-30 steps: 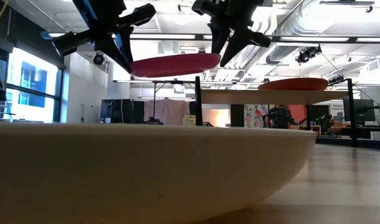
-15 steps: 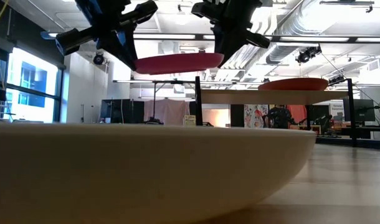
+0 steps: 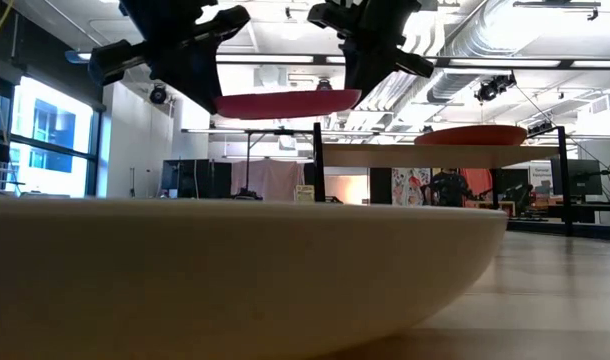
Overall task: Place and stack plates onto a shelf
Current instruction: Stack the pink plate on top of the orange plate on the shelf
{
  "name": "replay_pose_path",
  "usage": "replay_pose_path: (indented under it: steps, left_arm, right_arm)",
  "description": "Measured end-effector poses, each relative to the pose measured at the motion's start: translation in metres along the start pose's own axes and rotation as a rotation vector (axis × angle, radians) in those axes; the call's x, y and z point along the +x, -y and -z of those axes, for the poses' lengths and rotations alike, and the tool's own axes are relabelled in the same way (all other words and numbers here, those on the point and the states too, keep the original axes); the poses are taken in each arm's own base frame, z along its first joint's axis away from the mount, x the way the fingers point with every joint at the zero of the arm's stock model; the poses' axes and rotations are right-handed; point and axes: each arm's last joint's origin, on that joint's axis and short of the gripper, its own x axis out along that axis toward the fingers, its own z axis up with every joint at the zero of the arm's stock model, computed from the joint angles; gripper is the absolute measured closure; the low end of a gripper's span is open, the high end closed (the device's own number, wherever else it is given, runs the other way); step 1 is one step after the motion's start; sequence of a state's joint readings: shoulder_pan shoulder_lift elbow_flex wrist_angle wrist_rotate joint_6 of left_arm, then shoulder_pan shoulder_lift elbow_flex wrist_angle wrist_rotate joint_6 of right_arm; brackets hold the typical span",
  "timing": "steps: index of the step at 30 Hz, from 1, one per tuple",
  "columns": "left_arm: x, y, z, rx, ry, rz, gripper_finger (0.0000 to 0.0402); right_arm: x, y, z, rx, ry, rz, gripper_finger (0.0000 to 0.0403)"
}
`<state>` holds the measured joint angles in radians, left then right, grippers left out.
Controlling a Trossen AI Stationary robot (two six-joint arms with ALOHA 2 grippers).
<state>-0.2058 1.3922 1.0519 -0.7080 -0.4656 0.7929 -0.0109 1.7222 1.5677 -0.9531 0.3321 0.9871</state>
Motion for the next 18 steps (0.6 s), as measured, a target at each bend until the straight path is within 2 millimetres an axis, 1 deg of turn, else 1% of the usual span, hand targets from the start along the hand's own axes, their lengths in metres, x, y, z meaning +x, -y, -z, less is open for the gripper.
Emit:
replay_pose_path:
  steps: [6, 18]
  left_arm:
    - [0.0001, 0.0014, 0.0012, -0.091, -0.007, 0.019, 0.0364]
    - [0.0001, 0.0019, 0.0033, -0.295, -0.030, 0.018, 0.0287]
  right_arm:
    - [0.0000, -0.0005, -0.0001, 0.005, -0.001, -0.006, 0.0403]
    - [-0.0002, -0.0003, 0.0007, 0.003, -0.009, -0.005, 0.0401]
